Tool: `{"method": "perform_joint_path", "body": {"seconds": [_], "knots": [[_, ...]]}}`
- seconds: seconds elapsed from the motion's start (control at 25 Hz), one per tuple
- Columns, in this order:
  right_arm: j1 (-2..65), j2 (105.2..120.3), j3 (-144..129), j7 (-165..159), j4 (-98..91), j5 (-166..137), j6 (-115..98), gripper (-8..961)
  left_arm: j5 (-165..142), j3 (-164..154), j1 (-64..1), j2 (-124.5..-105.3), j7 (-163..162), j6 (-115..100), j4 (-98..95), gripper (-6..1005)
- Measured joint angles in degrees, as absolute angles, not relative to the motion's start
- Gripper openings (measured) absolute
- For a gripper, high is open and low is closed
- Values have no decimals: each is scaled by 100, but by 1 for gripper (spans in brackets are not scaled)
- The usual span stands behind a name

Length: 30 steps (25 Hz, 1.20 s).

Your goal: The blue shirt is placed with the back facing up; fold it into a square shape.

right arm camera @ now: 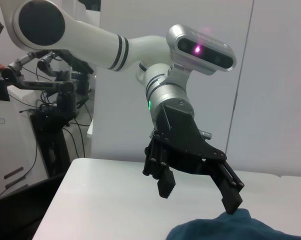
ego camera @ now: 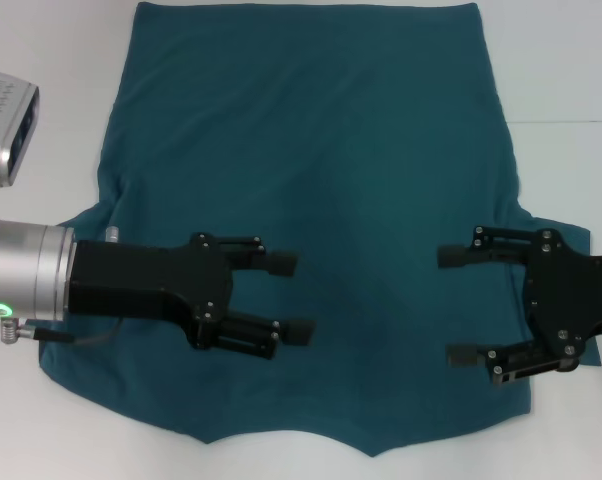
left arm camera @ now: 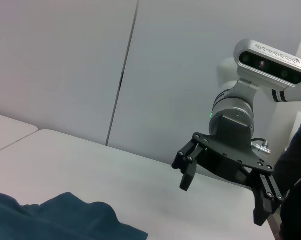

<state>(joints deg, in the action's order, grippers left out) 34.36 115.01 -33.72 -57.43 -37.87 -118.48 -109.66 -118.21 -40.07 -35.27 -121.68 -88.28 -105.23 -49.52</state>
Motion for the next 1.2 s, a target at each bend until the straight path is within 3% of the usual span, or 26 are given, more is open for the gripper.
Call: {"method": "perform_joint_path", "body": {"seconds": [0.8, 1.2], "knots": [[3394, 11467, -3291, -6062, -3731, -11854, -11127, 931, -11581, -3808, -3403, -12132, -8881, -10673, -4980, 891], [3406, 11535, -3053, -6146, -3718, -11808, -11030, 932, -11569, -3752, -3341, -12144, -8894, -10577, -4965, 890]]}}
